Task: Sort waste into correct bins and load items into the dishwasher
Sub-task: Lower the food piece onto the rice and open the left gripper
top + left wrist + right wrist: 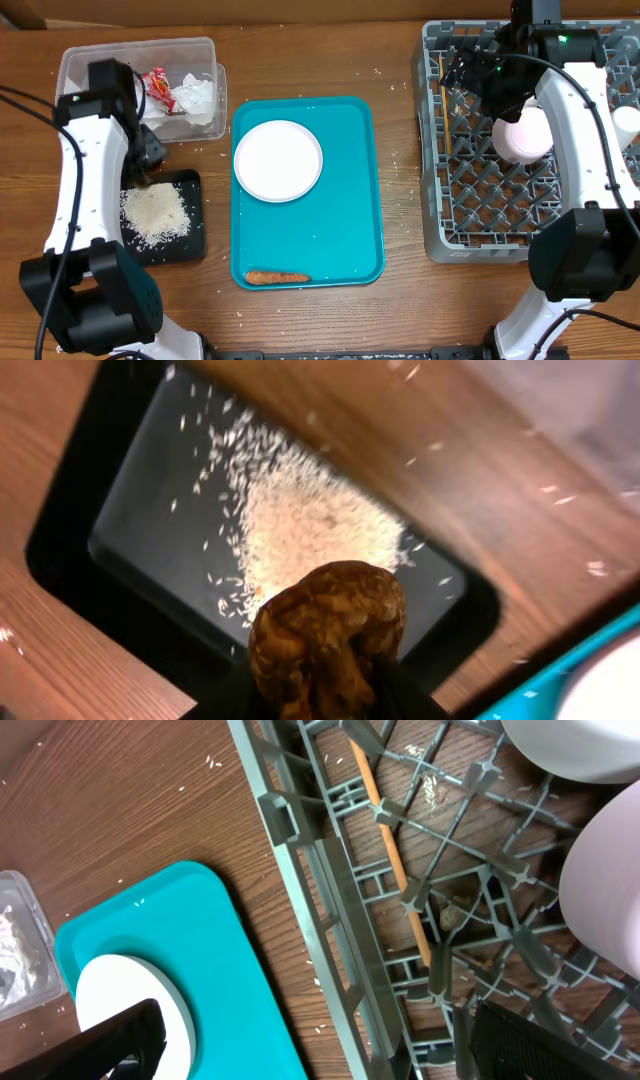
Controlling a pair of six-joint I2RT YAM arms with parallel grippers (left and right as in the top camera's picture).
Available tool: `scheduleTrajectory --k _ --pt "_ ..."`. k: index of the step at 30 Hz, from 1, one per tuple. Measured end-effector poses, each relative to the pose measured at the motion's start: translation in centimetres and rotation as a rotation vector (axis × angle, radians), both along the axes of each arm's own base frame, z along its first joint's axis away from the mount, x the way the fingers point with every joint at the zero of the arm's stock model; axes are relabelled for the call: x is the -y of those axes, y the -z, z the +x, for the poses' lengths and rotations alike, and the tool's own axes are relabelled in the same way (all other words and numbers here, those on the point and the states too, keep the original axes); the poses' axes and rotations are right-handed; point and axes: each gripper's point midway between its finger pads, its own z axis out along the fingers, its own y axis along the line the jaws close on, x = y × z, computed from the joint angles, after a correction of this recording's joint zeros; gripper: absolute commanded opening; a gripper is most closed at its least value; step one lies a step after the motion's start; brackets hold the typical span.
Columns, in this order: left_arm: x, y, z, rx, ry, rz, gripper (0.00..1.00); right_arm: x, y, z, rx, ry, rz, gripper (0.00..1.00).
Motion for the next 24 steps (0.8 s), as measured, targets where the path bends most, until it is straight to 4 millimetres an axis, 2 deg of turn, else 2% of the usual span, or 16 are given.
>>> scheduleTrajectory --k 8,12,17,24 --pt "0.6 5.3 -2.8 -0.078 -0.058 -0.022 0.31 0.0 0.0 0.0 0.0 0.0 0.0 1.0" --pt "0.8 7.1 -3.5 -0.088 -0.065 -0.023 0.31 0.0 0.0 0.0 0.0 0.0 0.0 1.0" --pt "0.6 8.2 -4.2 -0.1 -0.071 -0.008 0.31 0.0 0.0 0.0 0.0 0.0 0.0 1.0" --pt "-0.3 8.4 -4.2 -0.092 -0.08 0.049 0.34 0.0 0.0 0.0 0.0 0.0 0.0 1.0"
